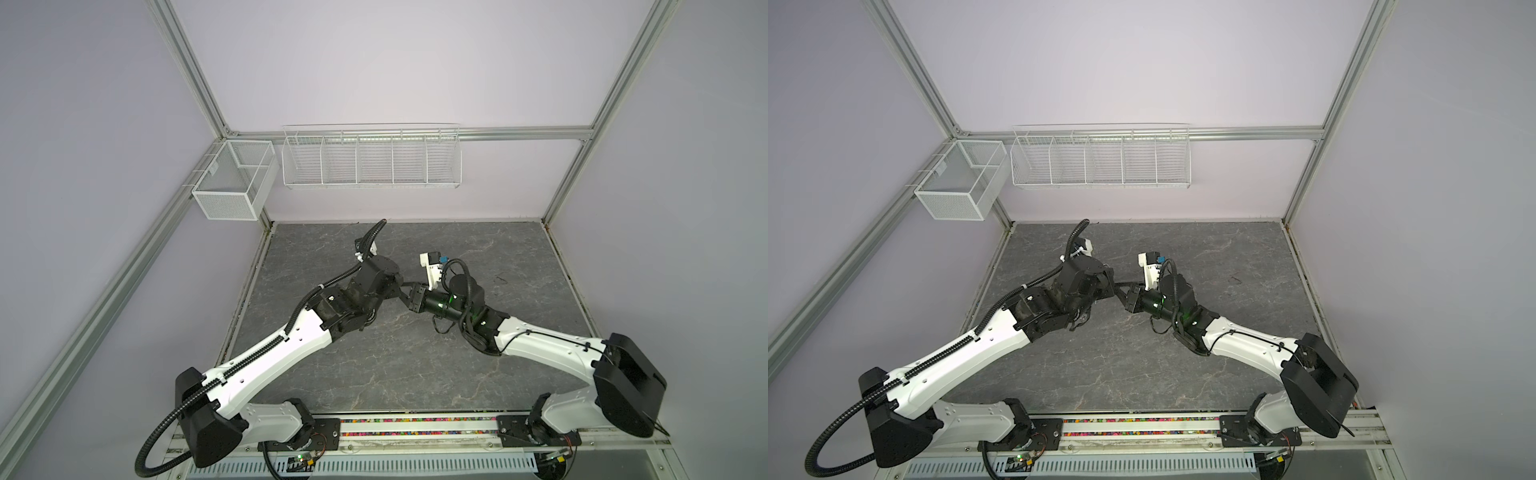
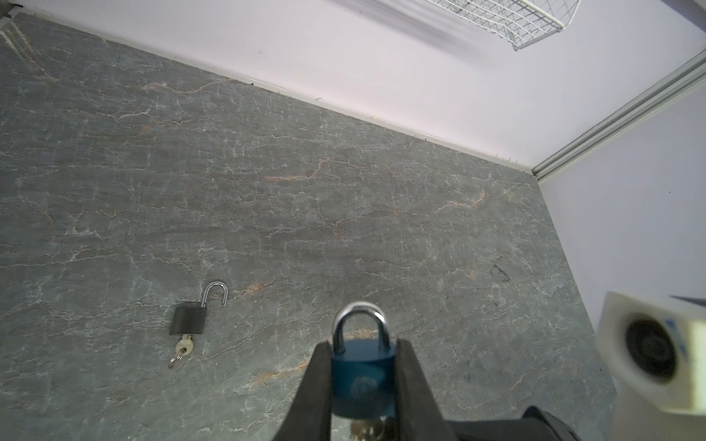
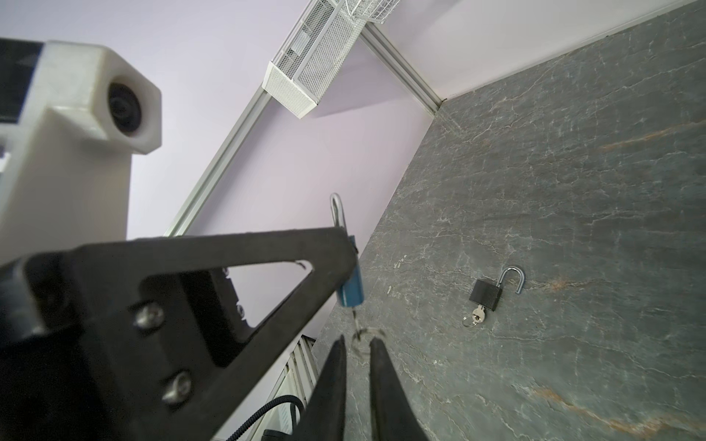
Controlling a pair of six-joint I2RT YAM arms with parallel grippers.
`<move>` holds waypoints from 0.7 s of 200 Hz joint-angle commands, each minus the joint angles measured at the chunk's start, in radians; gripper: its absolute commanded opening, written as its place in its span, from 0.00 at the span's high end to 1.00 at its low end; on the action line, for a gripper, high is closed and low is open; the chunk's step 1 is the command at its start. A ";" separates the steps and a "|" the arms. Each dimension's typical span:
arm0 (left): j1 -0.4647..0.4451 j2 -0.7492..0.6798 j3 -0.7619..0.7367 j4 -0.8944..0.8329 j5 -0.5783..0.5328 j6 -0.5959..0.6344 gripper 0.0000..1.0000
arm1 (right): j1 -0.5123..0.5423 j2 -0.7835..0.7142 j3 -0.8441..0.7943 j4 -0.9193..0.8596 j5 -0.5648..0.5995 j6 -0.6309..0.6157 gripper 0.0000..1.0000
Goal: Unlock with the key
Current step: 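Push the silver key into the padlock keyhole with the right gripper while the left holds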
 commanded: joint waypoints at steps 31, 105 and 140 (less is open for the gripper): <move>0.002 -0.018 0.001 0.026 0.005 -0.002 1.00 | -0.005 0.024 0.012 0.054 -0.011 -0.009 0.89; 0.001 -0.011 0.012 -0.004 0.048 -0.010 1.00 | -0.006 0.031 0.035 0.089 -0.009 -0.024 0.94; -0.019 -0.012 0.008 -0.038 0.035 -0.018 1.00 | -0.006 0.026 0.043 0.098 0.014 -0.034 0.94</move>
